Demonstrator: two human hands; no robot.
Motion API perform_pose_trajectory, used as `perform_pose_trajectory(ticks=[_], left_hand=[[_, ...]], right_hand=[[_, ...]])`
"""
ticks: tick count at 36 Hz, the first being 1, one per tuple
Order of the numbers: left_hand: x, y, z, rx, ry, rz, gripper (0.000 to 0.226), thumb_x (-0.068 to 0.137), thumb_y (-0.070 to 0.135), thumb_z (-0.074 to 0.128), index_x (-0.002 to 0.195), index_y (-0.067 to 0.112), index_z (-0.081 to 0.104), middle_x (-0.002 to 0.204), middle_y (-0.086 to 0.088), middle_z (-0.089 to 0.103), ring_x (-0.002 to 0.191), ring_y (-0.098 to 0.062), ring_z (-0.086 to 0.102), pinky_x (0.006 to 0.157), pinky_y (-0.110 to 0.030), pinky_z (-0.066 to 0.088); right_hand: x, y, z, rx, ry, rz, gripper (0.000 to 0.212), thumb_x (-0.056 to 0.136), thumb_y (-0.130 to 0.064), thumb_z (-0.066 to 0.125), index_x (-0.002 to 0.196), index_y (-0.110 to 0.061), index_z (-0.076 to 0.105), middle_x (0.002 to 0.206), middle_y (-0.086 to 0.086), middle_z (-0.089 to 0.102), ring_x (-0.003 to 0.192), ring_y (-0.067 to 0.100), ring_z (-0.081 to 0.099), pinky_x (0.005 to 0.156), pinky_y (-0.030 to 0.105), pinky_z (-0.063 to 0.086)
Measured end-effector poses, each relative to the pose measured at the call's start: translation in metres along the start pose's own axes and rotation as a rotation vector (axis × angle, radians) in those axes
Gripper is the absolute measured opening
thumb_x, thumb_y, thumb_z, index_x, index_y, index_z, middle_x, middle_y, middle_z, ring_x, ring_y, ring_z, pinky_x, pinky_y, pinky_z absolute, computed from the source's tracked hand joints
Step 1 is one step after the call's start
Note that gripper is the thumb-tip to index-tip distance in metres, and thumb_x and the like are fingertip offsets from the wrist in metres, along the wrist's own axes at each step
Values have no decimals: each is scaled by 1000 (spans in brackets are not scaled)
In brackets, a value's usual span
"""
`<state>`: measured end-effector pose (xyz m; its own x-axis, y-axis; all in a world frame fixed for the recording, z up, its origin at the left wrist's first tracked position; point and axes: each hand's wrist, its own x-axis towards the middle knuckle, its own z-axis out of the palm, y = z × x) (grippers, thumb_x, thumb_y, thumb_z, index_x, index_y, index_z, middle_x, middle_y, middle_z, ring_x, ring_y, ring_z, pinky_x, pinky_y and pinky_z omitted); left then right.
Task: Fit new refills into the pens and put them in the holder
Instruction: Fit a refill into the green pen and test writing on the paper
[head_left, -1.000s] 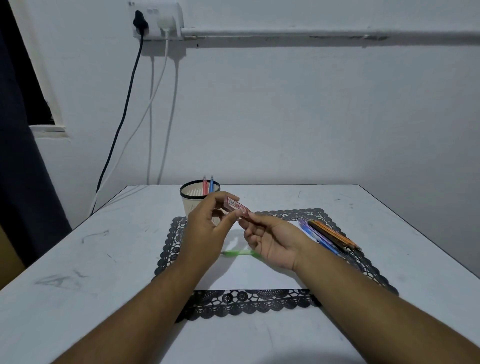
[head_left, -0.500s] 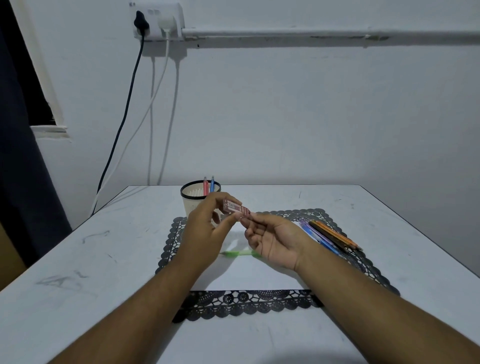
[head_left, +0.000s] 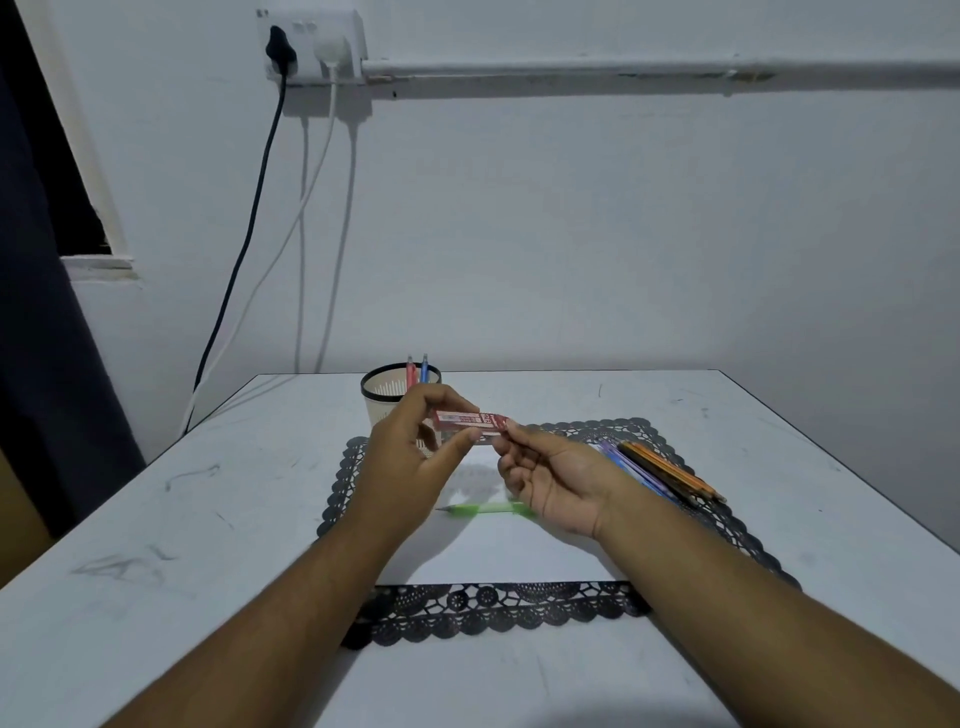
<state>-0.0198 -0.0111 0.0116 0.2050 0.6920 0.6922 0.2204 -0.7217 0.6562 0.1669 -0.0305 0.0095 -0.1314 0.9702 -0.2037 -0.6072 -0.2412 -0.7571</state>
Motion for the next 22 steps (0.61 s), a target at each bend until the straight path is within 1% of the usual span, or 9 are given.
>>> perform_pose_trajectory(ticks=[4,6,7,8,10,11,13,17,22], left_hand=[[1,-4,-1,109,-51,4,23,90,16,77,105,29,65,98,14,69,90,-11,66,72,-33,53],[0,-6,1,243,-88,6,22,90,19,75,104,32,65,92,19,64,86,-5,61,67,-18,45],[-1,-6,2,303,-100,3,21,90,21,75,104,33,65,90,21,61,85,-2,58,66,-14,42],[-1,-8,3,340,-110,-7,22,89,23,75,104,35,64,90,23,60,85,-1,57,65,-13,41],[-2,-14,6,361,-134,-33,25,88,24,76,105,37,62,92,24,59,86,-1,56,67,-24,46],[-2,-17,7,360,-149,-43,27,88,23,76,106,38,61,93,24,60,87,-2,56,68,-26,47],[-2,-20,9,352,-176,-59,30,88,20,76,108,36,61,96,23,61,88,-2,56,70,-24,44],[-3,-20,10,327,-208,-89,33,87,18,77,110,35,61,99,20,62,88,-2,56,69,-21,40],[-2,-22,11,357,-234,-77,32,87,22,77,114,34,64,101,21,57,90,-1,54,69,-16,37]], right_hand=[[0,-3,0,-136,67,-160,10,96,-11,70,97,-1,68,77,11,72,57,13,62,51,20,54],[-1,-4,-2,-267,102,-261,10,97,-12,70,95,-2,68,79,11,73,61,14,61,55,23,55],[-2,-5,-2,-345,126,-312,11,98,-13,70,94,-2,68,80,11,74,63,15,61,56,24,55],[-2,-5,-2,-428,151,-363,13,98,-14,70,94,-1,69,81,11,75,65,16,61,58,26,54],[-3,-6,-3,-578,182,-456,17,98,-16,71,95,1,70,83,10,76,67,16,63,59,28,55],[-3,-6,-2,-635,184,-492,16,97,-16,71,94,-1,71,83,9,77,67,15,64,60,28,55],[-4,-5,-3,-711,173,-534,11,95,-13,74,91,-3,73,85,10,77,69,15,65,61,29,56],[-4,-4,-4,-746,123,-547,8,90,-8,78,92,-2,74,87,16,75,73,17,67,63,30,57],[-3,-3,-4,-792,106,-565,4,89,-7,79,92,-6,75,76,6,71,71,13,66,63,29,57]])
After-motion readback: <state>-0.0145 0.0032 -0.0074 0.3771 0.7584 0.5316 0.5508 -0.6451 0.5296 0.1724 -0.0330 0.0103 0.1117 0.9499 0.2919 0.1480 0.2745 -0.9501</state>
